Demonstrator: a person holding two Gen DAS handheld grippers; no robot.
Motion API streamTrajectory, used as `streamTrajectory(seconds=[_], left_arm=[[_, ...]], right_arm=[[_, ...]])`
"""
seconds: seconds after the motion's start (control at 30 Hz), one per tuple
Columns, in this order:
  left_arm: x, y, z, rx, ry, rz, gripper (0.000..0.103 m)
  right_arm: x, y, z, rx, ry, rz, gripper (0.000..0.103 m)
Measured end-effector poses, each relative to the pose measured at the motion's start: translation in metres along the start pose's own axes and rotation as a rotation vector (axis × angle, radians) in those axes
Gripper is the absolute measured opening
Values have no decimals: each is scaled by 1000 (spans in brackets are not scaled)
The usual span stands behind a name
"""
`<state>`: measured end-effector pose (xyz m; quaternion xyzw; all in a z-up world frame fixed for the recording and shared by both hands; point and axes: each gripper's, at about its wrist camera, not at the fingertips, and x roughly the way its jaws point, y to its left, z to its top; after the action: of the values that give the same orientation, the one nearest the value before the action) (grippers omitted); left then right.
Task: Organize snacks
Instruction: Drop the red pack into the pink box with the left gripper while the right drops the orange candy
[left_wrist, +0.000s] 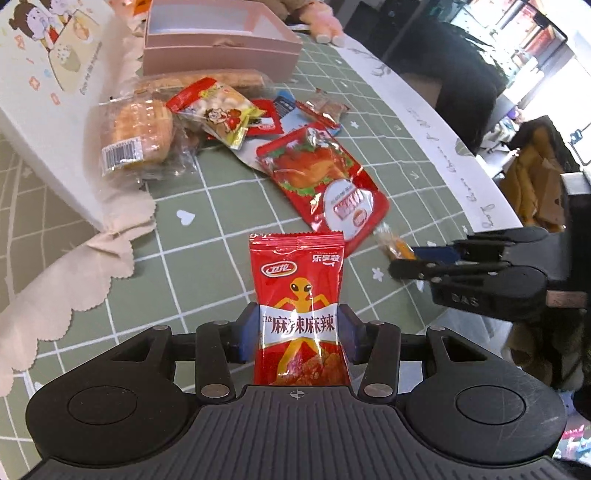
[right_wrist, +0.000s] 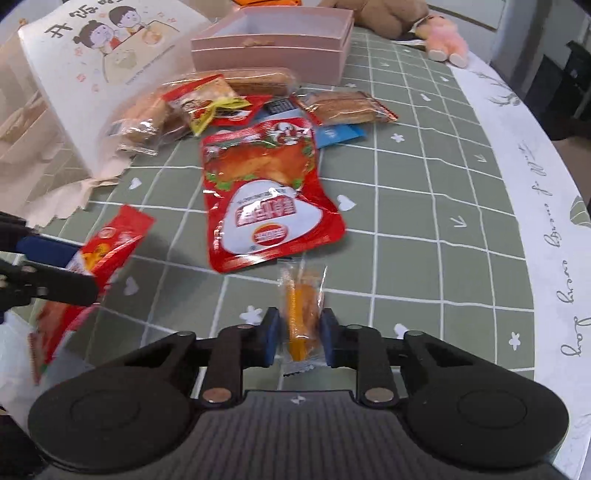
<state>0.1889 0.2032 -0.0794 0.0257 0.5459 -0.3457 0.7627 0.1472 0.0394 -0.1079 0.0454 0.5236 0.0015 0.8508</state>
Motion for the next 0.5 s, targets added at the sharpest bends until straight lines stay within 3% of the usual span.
streamTrajectory(seconds=[0.1, 0.23, 0.3, 0.37, 0.43, 0.5], left_arm=[[-26, -1, 37, -34, -74, -22, 50], [-68, -8, 123, 3, -302, 90, 51], [-69, 0, 172, -34, -414, 119, 54], [-47, 23, 217, -90, -498, 64, 58], [-10, 51, 251, -171, -443, 37, 54], [13, 75, 262, -266, -387, 14, 51]], right_arm=[[-36, 2, 26, -67, -103, 65, 21], [-83, -5, 75, -134, -265, 131, 21], [-89, -12, 97, -123, -297, 158, 21], [-86, -16, 117, -105, -310, 150, 21], [-83, -18, 133, -84, -316, 117, 21], [-83, -23, 146, -52, -326, 99, 21]])
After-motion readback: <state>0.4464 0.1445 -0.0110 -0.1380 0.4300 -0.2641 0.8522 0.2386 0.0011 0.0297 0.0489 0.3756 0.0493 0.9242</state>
